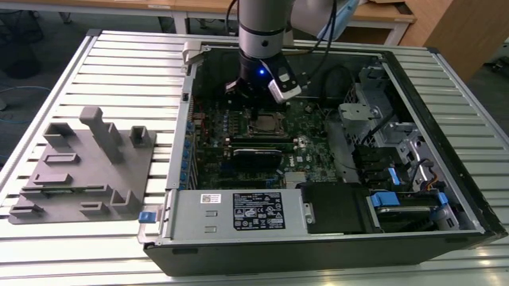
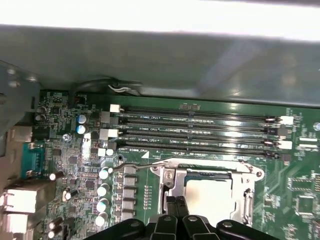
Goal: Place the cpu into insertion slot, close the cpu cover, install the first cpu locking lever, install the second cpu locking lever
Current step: 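Close the cpu cover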
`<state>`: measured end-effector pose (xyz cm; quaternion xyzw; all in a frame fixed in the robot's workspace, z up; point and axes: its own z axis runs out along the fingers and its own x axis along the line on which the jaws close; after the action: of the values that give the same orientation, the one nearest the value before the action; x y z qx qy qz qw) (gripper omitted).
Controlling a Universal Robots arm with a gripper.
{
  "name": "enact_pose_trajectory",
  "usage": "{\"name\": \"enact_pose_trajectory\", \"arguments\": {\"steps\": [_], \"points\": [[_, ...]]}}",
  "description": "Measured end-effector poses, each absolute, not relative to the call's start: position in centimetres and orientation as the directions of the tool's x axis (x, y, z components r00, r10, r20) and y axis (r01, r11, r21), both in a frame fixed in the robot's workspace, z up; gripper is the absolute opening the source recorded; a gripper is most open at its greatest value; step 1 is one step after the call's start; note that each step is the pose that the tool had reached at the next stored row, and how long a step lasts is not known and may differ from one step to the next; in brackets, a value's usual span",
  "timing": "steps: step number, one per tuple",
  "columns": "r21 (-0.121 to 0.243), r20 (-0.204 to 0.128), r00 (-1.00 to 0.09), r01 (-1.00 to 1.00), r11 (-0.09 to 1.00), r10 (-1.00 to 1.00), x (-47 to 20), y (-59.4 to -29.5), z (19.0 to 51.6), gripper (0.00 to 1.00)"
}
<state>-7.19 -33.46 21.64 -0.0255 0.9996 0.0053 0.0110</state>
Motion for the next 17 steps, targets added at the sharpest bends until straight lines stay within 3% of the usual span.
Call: {"name": "enact_pose_trajectory", "arguments": {"steps": [17], "points": [[0.010, -0.026, -0.998, -0.051, 0.999, -0.051, -5.3, -33.5, 21.6, 0.10]]}}
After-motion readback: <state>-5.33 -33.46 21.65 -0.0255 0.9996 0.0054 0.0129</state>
